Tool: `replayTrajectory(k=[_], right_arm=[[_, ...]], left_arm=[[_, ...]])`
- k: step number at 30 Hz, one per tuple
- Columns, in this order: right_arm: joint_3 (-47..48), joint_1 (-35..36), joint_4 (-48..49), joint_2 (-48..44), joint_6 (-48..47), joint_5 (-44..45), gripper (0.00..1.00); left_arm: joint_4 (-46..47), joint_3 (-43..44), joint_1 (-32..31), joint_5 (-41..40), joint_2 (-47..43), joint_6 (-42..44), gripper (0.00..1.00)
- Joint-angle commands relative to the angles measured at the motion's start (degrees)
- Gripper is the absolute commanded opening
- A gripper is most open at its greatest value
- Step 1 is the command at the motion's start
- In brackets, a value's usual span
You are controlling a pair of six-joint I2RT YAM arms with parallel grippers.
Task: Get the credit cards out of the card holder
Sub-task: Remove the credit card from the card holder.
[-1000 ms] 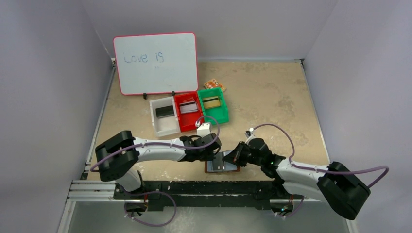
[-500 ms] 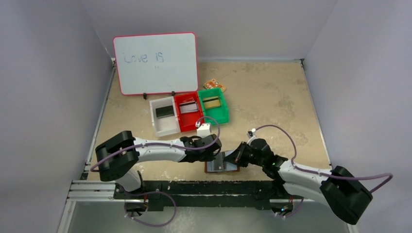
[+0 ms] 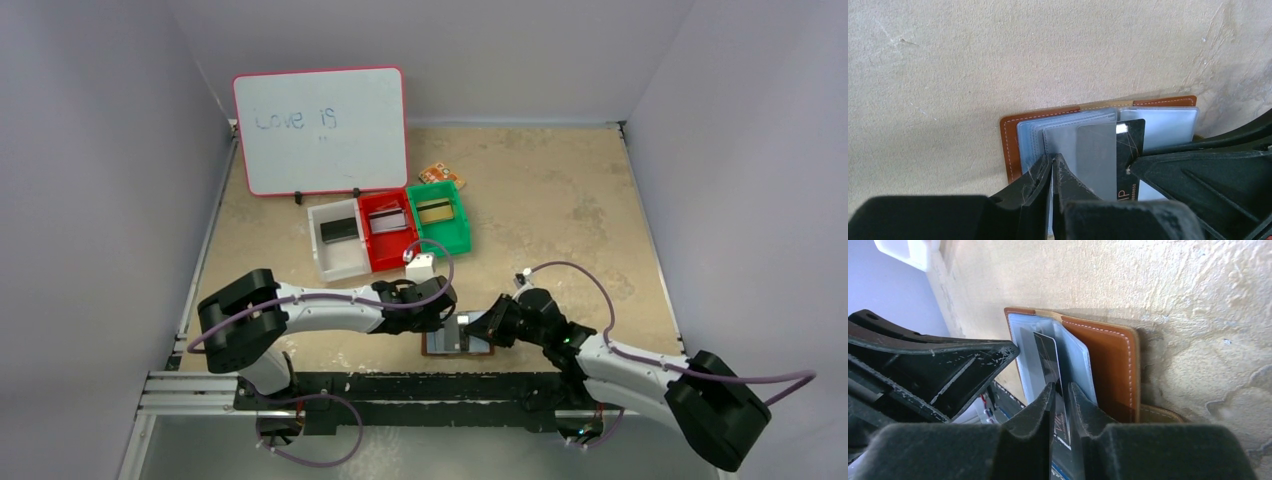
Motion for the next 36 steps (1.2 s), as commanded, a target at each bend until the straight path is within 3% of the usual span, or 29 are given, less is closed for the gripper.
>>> replayTrajectory(k=[1, 4, 8, 13, 15, 18, 26, 36], right_arm=[[-0.4, -0.3, 3.9, 2.7, 1.3, -1.3, 0.2], [-1.2, -0.3, 6.9, 4.0, 2.2, -1.8, 0.27], [-1.7, -0.3, 8.7, 5.1, 2.5, -2.0, 0.27], [-1.7, -0.4, 7.9, 4.6, 2.1, -1.8, 0.14], [-1.5, -0.5, 5.4, 2.8, 2.3, -0.6, 0.06], [-0.5, -0.5, -0.8, -2.2, 1.4, 2.2, 0.0], [3.7, -0.5, -17.1, -13.8, -2.1, 8.7, 0.0], [8.0, -0.5, -22.4, -17.0, -6.2, 12.6, 0.0]], left_arm=[[-2.7, 0.2, -0.4, -0.3, 2.4, 1.0, 0.05], [-2.6, 0.2, -0.5, -0.3, 2.5, 0.9, 0.03], [-2.6, 0.5, -0.6, -0.4, 2.7, 0.9, 0.03], [-3.4, 0.7, -0.7, -0.9, 2.8, 0.7, 0.02], [-3.8, 0.6, -0.7, -1.4, 2.6, 0.5, 0.02], [-4.5, 0.6, -0.7, -2.3, 2.3, 0.3, 0.02], [-5.3, 0.7, -0.7, -4.5, 1.0, -1.0, 0.02], [-5.6, 1.6, -0.7, -6.5, -1.7, -1.3, 0.05]])
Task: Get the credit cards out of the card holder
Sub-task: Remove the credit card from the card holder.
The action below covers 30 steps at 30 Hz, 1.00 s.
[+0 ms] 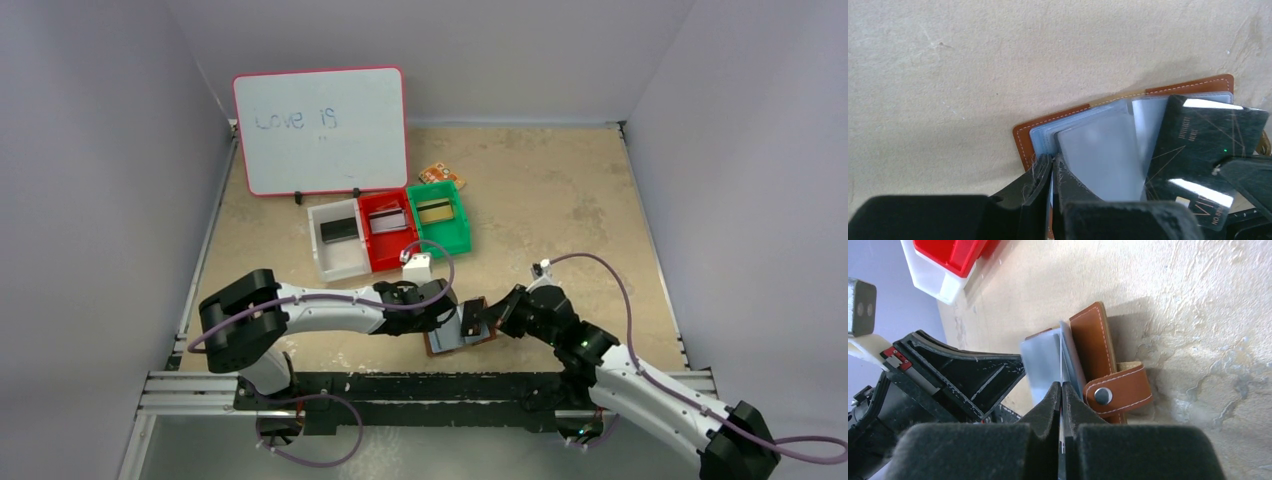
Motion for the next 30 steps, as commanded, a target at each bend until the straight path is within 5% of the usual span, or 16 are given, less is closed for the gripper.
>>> replayTrajectory(k=[1, 20, 27, 30], right_arm=[[3.3, -0.2, -2.7, 0.8, -3.1, 3.0, 0.0], [11.2, -0.2, -3.2, 2.2, -15.4, 2.0, 0.0], [11.3, -0.2, 3.5, 1.6, -21.9, -1.2, 0.0], [11.6, -0.2, 6.8, 2.1, -25.5, -2.4, 0.0]], left_arm=[[-2.6, 1.0, -0.1, -2.4, -2.2, -0.1, 0.05], [-6.6, 2.6, -0.1, -7.9, -7.9, -0.9, 0.14], [-12.6, 2.5, 0.7, -16.4, -16.0, -1.8, 0.47], [-14.1, 1.2, 3.9, -16.8, -19.8, -0.6, 0.52]])
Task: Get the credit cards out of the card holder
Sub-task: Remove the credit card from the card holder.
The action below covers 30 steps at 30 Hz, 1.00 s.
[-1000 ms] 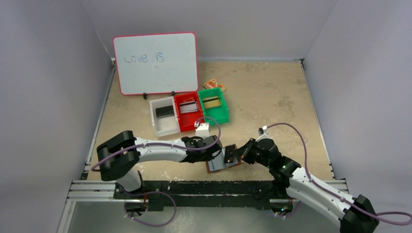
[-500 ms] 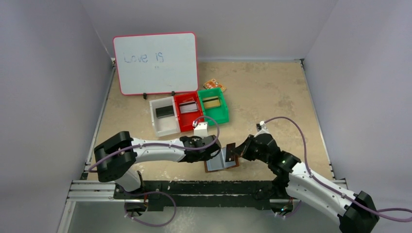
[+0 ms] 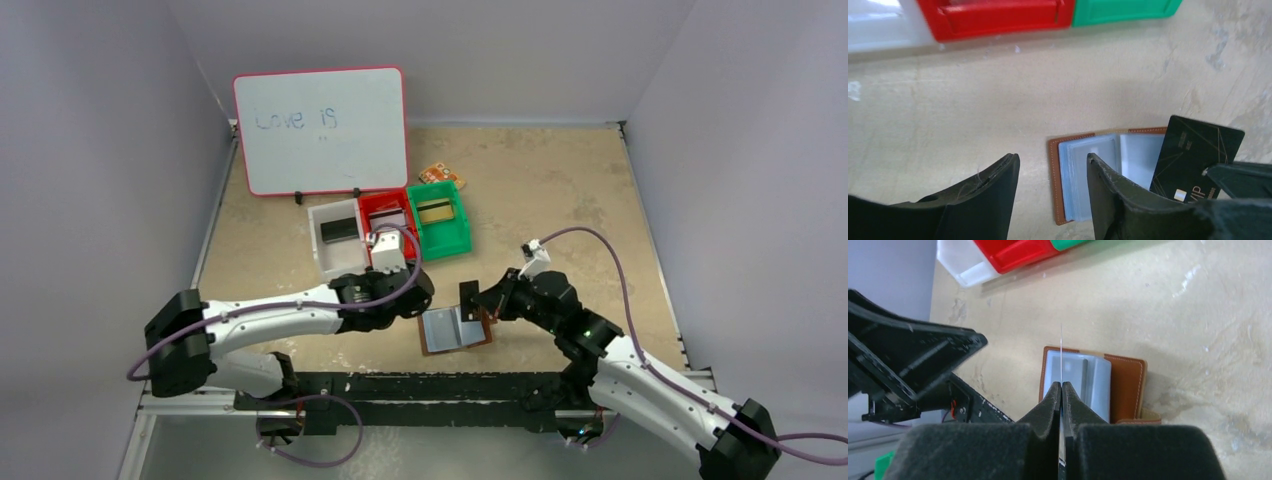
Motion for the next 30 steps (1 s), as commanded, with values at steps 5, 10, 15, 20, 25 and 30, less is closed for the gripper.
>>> replayTrajectory(k=[5, 10, 15, 20, 25, 30], right_arm=[[4.5, -0.2, 9.6, 1.4, -11.2, -1.6, 0.0], [5.9, -0.2, 8.2, 2.6, -11.7, -1.2, 0.0], [6.3, -0.2, 8.1, 2.5, -10.9, -0.5, 0.0], [7.9, -0.2, 7.0, 2.2, -12.0, -0.3, 0.0], [10.0, -0.2, 3.8, 1.5, -14.1, 1.6, 0.0], [11.6, -0.2, 1.6, 1.1, -15.4, 3.3, 0.0]], left_arm=[[-6.5, 0.5, 13.5, -3.7, -11.6, 5.8, 0.58], [-10.3, 4.8, 29.0, -3.8, -14.2, 14.9, 0.73], [-7.9, 8.7, 45.2, 2.4, -11.4, 22.9, 0.8], [-2.7, 11.7, 54.3, 11.5, -5.0, 27.7, 0.83], [0.7, 12.8, 57.3, 14.5, 1.4, 29.8, 0.84], [6.8, 12.3, 60.3, 20.4, 5.2, 31.4, 0.84]])
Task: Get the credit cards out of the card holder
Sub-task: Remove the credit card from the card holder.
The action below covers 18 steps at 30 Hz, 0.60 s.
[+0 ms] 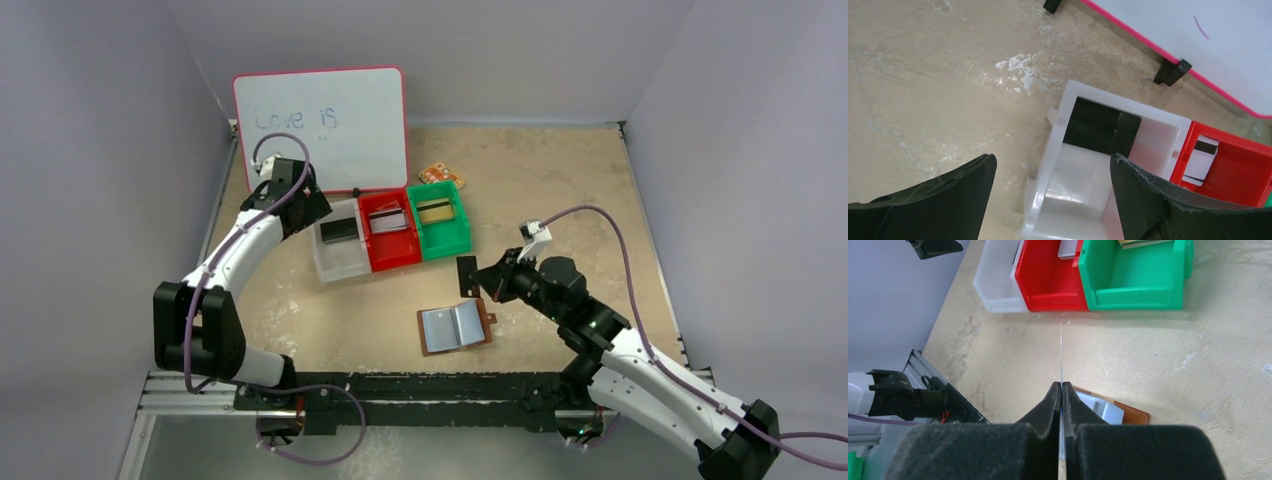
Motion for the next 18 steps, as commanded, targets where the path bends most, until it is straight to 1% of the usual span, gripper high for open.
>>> replayTrajectory(k=[1, 7, 13, 18], right_arm=[[3.4, -0.2, -1.3, -0.8, -2.6, 2.8, 0.0], [3.4, -0.2, -2.1, -0.2, -2.3, 4.3, 0.0], [3.8, -0.2, -2.4, 0.7, -2.5, 5.3, 0.0], [4.2, -0.2, -4.1, 0.1, -2.6, 8.7, 0.0]], left_arm=[[7.9, 1.9, 2.7, 6.9, 2.2, 3.5, 0.84], [11.9, 1.6, 4.5, 14.3, 5.7, 4.2, 0.84], [16.4, -1.1, 4.6, 22.8, 7.4, 3.4, 0.83], [18.4, -3.4, 4.6, 26.1, 7.4, 1.5, 0.82]])
